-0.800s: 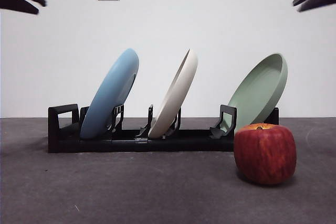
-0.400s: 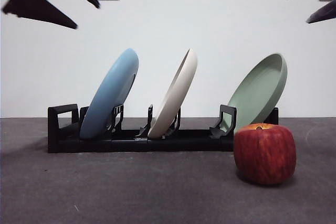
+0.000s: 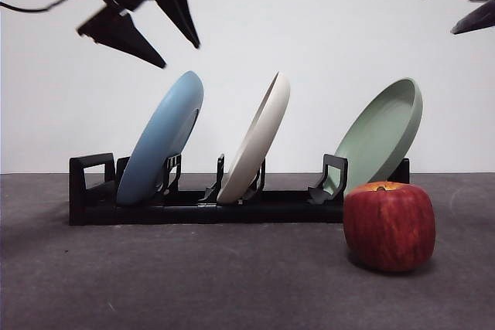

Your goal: Take the blue plate from the plate rack,put the plate on the table,take the apple from the table,put the apple in the plate

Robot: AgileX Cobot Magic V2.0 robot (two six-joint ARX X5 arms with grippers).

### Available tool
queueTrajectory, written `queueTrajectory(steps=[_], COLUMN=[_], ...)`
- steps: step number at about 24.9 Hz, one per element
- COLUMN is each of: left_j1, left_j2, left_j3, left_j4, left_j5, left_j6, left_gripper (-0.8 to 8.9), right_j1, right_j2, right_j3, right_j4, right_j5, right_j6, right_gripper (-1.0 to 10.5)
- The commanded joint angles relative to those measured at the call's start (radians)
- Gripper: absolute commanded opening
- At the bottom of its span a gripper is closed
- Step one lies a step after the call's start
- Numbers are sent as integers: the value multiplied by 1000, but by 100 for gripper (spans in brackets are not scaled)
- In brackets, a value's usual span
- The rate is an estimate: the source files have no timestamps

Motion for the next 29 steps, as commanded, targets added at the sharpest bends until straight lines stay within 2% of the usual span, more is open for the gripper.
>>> queueTrajectory(steps=[1,9,11,13,14,19,22,26,29], left_j1=[-14,-38,-47,-55,-56,-72,-87,-111,-139], left_j2=[48,111,111,111,111,85,20,-112,-249], left_j3=[13,13,13,13,13,14,16,48,74], left_j4=[-9,-16,-4,9,6,7,6,-35,-105], left_j5=[-6,-76,-88,-74,-75,-79,-78,-79,-79], left_j6=[15,15,15,16,16,39,39,42,88], left_gripper=[321,302,228,13,-8,-8,-8,-8,-8], right_j1=[2,1,1,0,0,0,0,0,0], right_j2=[2,1,2,1,2,2,1,2,2], right_j3=[5,5,5,5,5,5,5,5,5], right_j4=[6,6,6,6,6,5,5,6,-14], right_j5=[-1,-1,0,0,0,51,52,52,51], right_j6=[-10,-10,-10,-10,-10,-11,-11,-11,-8], right_gripper=[285,285,285,285,284,285,285,285,285])
